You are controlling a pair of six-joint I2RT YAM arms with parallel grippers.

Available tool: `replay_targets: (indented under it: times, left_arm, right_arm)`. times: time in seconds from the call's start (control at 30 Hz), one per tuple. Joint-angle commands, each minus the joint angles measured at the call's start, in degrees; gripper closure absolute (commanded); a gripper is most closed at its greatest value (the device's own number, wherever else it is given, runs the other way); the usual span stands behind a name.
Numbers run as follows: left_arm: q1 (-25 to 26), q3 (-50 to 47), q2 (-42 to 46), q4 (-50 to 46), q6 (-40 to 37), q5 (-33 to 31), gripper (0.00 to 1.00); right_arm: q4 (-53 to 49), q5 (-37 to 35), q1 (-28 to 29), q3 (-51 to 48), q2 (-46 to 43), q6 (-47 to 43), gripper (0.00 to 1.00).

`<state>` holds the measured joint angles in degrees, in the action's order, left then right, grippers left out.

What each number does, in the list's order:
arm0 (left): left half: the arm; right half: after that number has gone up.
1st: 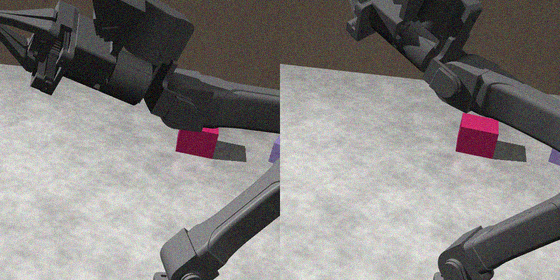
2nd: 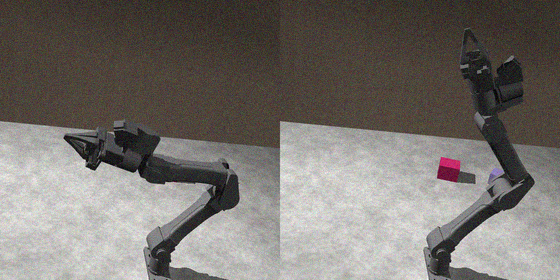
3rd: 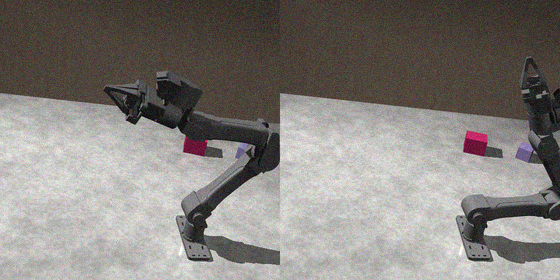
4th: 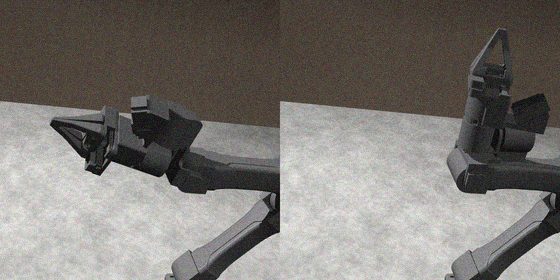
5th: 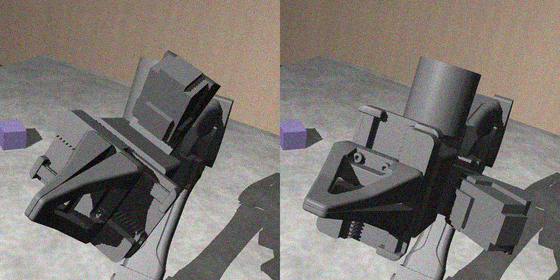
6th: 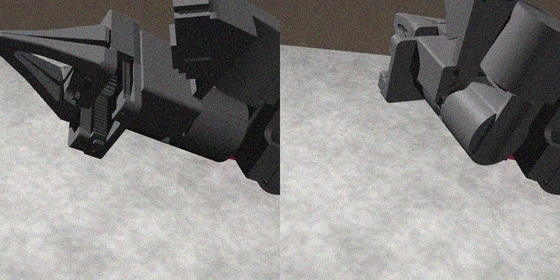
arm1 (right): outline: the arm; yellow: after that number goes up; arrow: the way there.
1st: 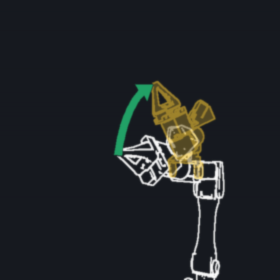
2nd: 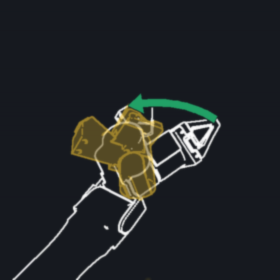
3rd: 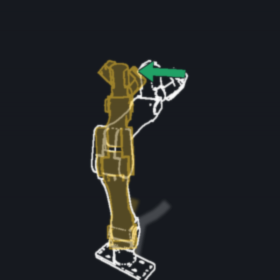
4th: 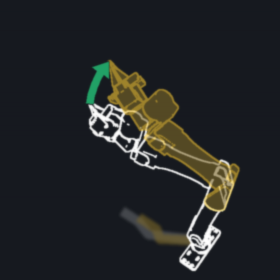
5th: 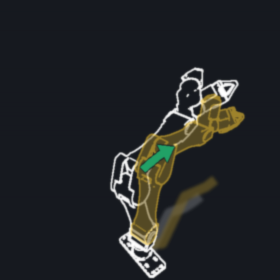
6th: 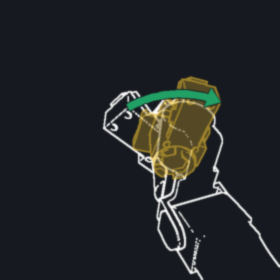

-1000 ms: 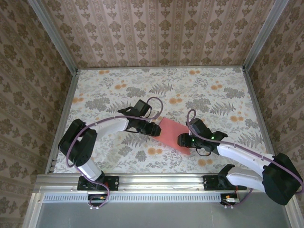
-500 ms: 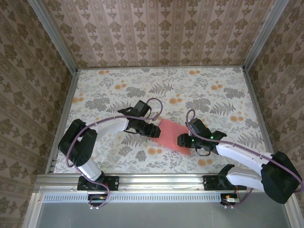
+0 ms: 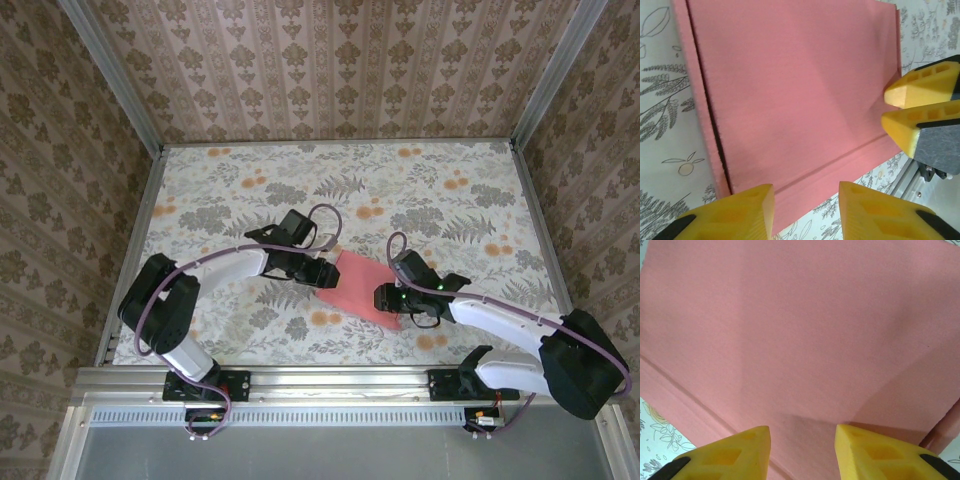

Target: Fold the paper box

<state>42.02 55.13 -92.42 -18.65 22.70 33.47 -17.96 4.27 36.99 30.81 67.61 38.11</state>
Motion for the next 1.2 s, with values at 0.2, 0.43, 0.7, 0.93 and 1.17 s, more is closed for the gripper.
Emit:
replay_targets:
  times: [0.2,0.43,0.7,0.93,1.17]
  left_arm:
    - [0.52,-2.21,-3.16,5.49,1.9,0.64,0.61]
    - [0.52,-4.32,-3.28,5.81,2.97,-2.67,0.6]
    - [0.37,-5.91,0.2,8.75,4.46,-3.21,0.6]
    - [0.26,-9.28,9.51,12.37,3.43,-5.77,0.57]
    - [-0.18,-14.79,17.18,16.17,6.55,-8.22,0.29]
  right_arm:
    - [-1.65,-1.86,0.19,1.01,0.23,-0.74,0.58]
    - [-1.46,-2.08,0.21,1.51,1.18,-1.0,0.58]
    - [-1.35,-1.5,0.19,3.29,0.41,-2.09,0.58]
    - [-0.29,0.88,0.1,2.42,-6.96,-3.48,0.54]
    - [-1.43,0.49,0.1,-0.27,-14.3,-1.02,0.39]
